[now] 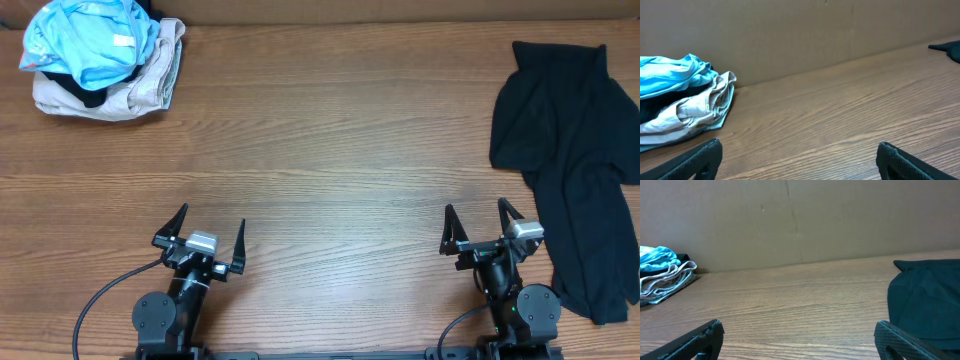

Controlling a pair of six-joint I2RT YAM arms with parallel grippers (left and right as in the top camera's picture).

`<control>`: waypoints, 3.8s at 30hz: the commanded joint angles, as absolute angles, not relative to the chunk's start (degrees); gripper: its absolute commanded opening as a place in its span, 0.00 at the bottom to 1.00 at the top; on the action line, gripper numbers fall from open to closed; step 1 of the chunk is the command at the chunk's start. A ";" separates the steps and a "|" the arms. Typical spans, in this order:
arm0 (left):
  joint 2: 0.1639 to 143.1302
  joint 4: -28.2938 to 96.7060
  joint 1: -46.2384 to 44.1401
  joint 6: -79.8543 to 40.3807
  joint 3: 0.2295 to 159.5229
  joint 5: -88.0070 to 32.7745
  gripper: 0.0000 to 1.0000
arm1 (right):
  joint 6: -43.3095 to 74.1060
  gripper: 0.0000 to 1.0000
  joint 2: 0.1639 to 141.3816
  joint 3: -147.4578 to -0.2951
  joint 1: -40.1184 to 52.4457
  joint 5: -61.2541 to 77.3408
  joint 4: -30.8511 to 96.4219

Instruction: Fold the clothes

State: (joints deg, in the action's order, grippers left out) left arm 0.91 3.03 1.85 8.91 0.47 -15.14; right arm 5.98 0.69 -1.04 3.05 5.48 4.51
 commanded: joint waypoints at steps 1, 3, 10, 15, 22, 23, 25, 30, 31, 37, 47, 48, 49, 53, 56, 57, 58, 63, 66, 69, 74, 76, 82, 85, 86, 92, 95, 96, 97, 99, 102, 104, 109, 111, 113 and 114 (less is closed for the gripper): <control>0.27 2.98 1.54 8.12 0.30 -14.57 1.00 | 5.96 1.00 0.16 -0.47 3.27 4.73 4.32; 0.27 2.96 1.54 8.12 0.30 -14.57 1.00 | 5.96 1.00 0.16 -0.47 3.27 4.73 4.29; 0.27 2.96 1.54 8.12 0.30 -14.57 1.00 | 5.96 1.00 0.16 -0.47 3.27 4.73 4.29; 0.27 2.96 1.54 8.12 0.30 -14.57 1.00 | 5.96 1.00 0.16 -0.47 3.27 4.73 4.32; 0.27 2.96 1.54 8.12 0.30 -14.57 1.00 | 5.96 1.00 0.16 -0.47 3.27 4.73 4.32; 0.27 2.96 1.54 8.12 0.30 -14.57 0.99 | 5.96 1.00 0.16 -0.47 3.27 4.73 4.29; 0.27 2.96 1.54 8.12 0.30 -14.57 1.00 | 5.96 1.00 0.16 -0.47 3.27 4.73 4.32; 0.27 2.96 1.54 8.12 0.30 -14.57 1.00 | 5.96 1.00 0.16 -0.47 3.27 4.73 4.32; 0.27 2.96 1.54 8.12 0.30 -14.57 1.00 | 5.96 1.00 0.16 -0.47 3.27 4.73 4.29; 0.27 2.96 1.54 8.12 0.30 -14.57 1.00 | 5.96 1.00 0.16 -0.47 3.27 4.73 4.29; 0.27 2.96 1.54 8.12 0.30 -14.57 1.00 | 5.96 1.00 0.16 -0.47 3.27 4.73 4.29; 0.27 2.96 1.54 8.12 0.30 -14.57 1.00 | 5.96 1.00 0.16 -0.47 3.27 4.73 4.29; 0.27 2.96 1.54 8.12 0.30 -14.57 1.00 | 5.96 1.00 0.16 -0.47 3.27 4.73 4.32; 0.27 2.98 1.54 8.12 0.30 -14.57 1.00 | 5.96 1.00 0.16 -0.47 3.27 4.73 4.32; 0.27 2.96 1.54 8.12 0.30 -14.57 1.00 | 5.96 1.00 0.16 -0.47 3.27 4.73 4.29; 0.27 2.96 1.54 8.12 0.30 -14.57 1.00 | 5.96 1.00 0.16 -0.47 3.27 4.73 4.29; 0.27 2.96 1.54 8.12 0.30 -14.57 1.00 | 5.96 1.00 0.16 -0.47 3.27 4.73 4.32; 0.27 2.96 1.54 8.12 0.30 -14.57 1.00 | 5.96 1.00 0.16 -0.47 3.27 4.73 4.29; 0.27 2.96 1.54 8.10 0.30 -14.57 1.00 | 5.96 1.00 0.16 -0.47 3.27 4.73 4.32; 0.27 2.94 1.54 8.10 0.30 -14.59 1.00 | 5.96 1.00 0.16 -0.47 3.27 4.75 4.29; 0.27 2.94 1.54 8.10 0.30 -14.61 1.00 | 5.96 1.00 0.16 -0.47 3.27 4.71 4.27; 0.27 2.96 1.54 8.10 0.30 -14.61 1.00 | 5.96 1.00 0.16 -0.47 3.27 4.73 4.27; 0.27 0.80 1.52 8.10 0.30 -15.16 1.00 | 5.96 1.00 0.16 -0.49 3.27 4.84 1.23; 0.27 0.86 1.52 6.96 1.28 -15.27 1.00 | 5.96 1.00 0.16 -1.52 3.27 4.97 -0.34; 0.27 1.32 1.52 6.37 1.89 -15.33 1.00 | 5.93 1.00 0.16 -2.31 3.27 4.97 -0.12; 0.80 10.83 1.54 7.07 10.79 -16.08 1.00 | 5.50 1.00 0.34 -10.85 3.25 4.95 6.59; 2.79 15.42 1.54 7.70 16.60 -15.77 1.00 | 5.50 1.00 2.04 -16.80 3.25 4.95 11.79; 4.14 16.91 1.54 7.70 19.05 -15.66 1.00 | 5.48 1.00 3.42 -19.44 3.25 4.95 13.87; 5.32 17.72 1.54 7.64 20.73 -15.64 1.00 | 5.48 1.00 4.62 -21.41 3.25 4.95 15.29; 8.67 19.03 1.52 5.93 24.64 -15.68 1.00 | 5.50 1.00 7.94 -25.76 3.25 4.97 17.87; 15.79 21.02 1.52 3.95 31.03 -16.25 1.00 | 5.50 1.00 15.16 -33.91 3.25 4.97 23.05; 21.71 23.64 1.52 4.01 35.81 -16.56 1.00 | 5.50 1.00 21.65 -40.62 3.25 4.95 27.53; 38.02 33.47 1.52 4.93 49.36 -16.56 1.00 | 5.50 1.00 38.41 -56.80 3.27 4.99 39.68; 45.06 38.98 1.48 6.22 55.77 -16.58 1.00 | 5.50 1.00 45.50 -63.24 3.27 5.78 44.73; 51.11 43.42 1.48 7.60 61.17 -16.56 1.00 | 5.54 1.00 51.11 -67.72 3.27 6.26 47.68; 54.26 45.34 1.48 7.70 63.79 -16.58 1.00 | 5.76 1.00 54.63 -69.80 3.27 6.46 48.16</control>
State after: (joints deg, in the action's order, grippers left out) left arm 47.99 42.81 1.85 6.13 57.17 -15.84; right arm 5.74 48.16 -64.73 3.05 5.76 46.98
